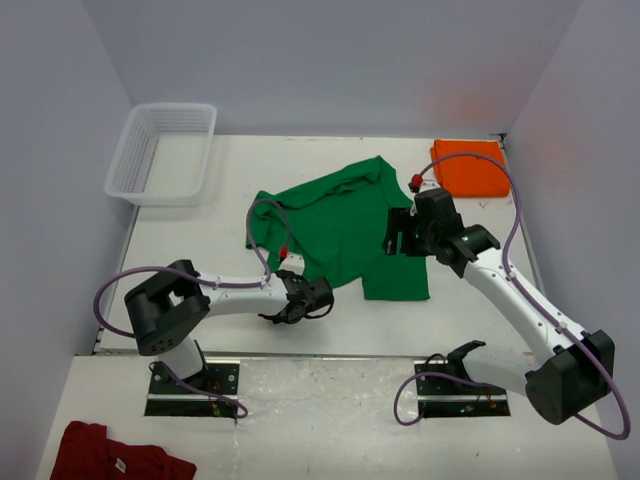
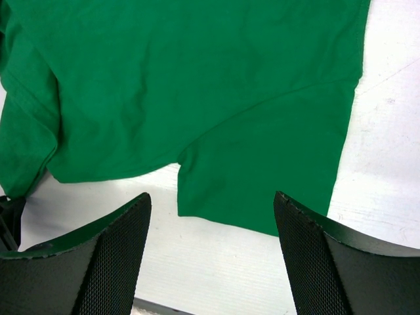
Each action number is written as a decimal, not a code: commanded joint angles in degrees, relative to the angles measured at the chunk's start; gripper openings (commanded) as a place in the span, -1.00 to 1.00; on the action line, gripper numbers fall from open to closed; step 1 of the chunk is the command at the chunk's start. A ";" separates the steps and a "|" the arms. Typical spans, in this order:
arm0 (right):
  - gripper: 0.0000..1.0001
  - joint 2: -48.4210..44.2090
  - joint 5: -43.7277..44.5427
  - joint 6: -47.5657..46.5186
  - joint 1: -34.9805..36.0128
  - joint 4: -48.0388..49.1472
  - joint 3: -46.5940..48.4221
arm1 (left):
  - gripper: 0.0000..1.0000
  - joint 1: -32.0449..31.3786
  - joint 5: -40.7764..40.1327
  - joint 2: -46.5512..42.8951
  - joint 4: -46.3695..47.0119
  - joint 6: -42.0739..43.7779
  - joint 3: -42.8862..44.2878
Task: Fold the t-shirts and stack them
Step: Flatten out the tshirt
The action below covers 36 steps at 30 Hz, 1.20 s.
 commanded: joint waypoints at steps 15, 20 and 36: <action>0.51 -0.12 1.85 1.52 0.70 0.57 -0.39 | -1.00 0.21 -4.38 2.56 2.91 -0.45 0.38; 0.50 1.90 6.23 5.47 0.70 0.83 -1.62 | -1.00 0.03 -6.49 -5.69 -0.52 -0.72 2.05; 0.54 10.96 3.26 7.85 0.70 0.57 2.15 | -1.00 -1.11 -4.04 -36.55 -7.39 -3.08 3.65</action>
